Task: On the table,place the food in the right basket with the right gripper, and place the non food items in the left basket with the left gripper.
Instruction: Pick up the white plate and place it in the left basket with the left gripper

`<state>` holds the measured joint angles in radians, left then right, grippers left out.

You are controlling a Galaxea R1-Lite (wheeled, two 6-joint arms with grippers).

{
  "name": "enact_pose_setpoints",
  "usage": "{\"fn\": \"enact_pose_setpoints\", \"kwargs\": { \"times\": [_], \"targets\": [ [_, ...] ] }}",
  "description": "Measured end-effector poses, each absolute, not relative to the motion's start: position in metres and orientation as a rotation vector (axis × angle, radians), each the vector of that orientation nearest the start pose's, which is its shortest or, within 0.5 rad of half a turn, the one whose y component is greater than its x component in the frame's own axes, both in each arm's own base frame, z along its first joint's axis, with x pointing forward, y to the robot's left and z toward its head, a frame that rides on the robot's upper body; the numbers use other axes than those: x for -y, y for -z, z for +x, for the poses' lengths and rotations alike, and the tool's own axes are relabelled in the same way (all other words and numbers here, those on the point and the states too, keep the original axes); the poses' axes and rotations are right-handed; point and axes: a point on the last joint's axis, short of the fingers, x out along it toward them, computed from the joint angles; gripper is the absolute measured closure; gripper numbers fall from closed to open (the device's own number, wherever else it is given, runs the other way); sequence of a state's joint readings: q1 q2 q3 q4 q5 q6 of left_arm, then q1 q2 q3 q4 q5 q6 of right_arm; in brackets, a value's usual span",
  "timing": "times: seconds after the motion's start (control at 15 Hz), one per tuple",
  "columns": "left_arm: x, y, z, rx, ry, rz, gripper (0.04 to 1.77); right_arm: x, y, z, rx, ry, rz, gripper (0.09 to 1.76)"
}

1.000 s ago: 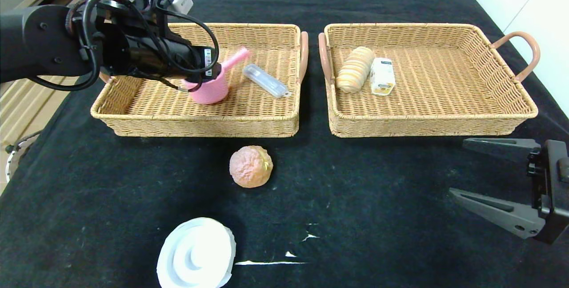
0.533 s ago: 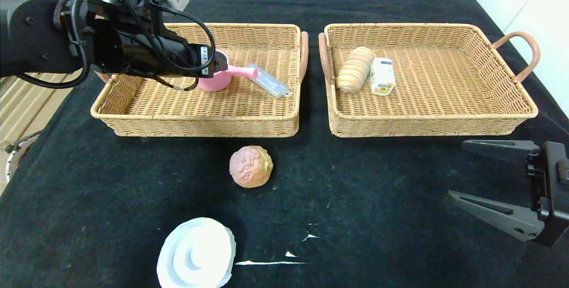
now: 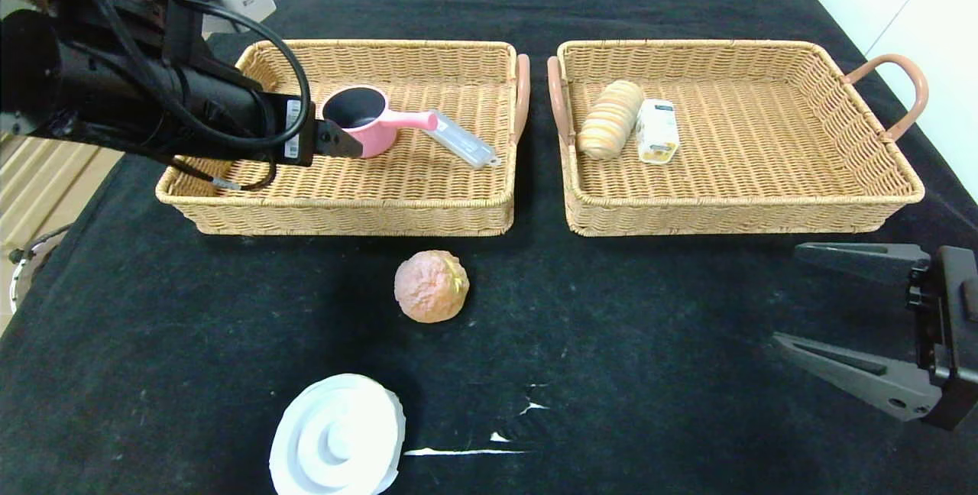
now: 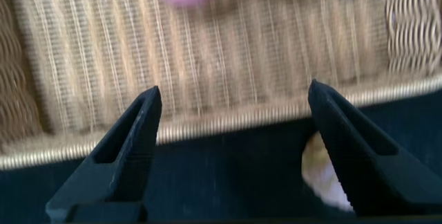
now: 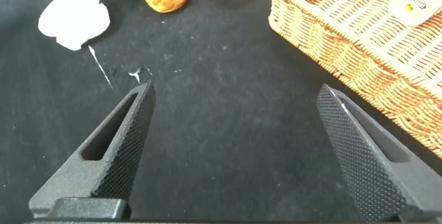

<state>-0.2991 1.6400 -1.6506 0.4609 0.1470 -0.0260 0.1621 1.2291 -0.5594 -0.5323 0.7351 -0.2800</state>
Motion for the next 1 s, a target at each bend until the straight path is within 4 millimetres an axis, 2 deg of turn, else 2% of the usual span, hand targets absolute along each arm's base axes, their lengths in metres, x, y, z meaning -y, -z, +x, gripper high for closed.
{"fn": "enact_pose_setpoints", "kwargs": {
  "times": [0.47, 0.67, 1.0],
  "targets": [
    [0.07, -0.29, 0.199, -0.629, 0.196, 0.14, 0.16, -0.045, -0.22, 0.172, -0.008, -0.914, -0.22, 0.14],
    [0.067, -0.269, 0.181, -0.698, 0.217, 0.165, 0.14, -0.045, -0.22, 0.173, -0.009, -0.915, -0.22, 0.14],
    [0.067, -0.239, 0.161, -0.793, 0.259, 0.21, 0.12, -0.045, -0.22, 0.173, -0.01, -0.916, -0.22, 0.14]
  ]
}}
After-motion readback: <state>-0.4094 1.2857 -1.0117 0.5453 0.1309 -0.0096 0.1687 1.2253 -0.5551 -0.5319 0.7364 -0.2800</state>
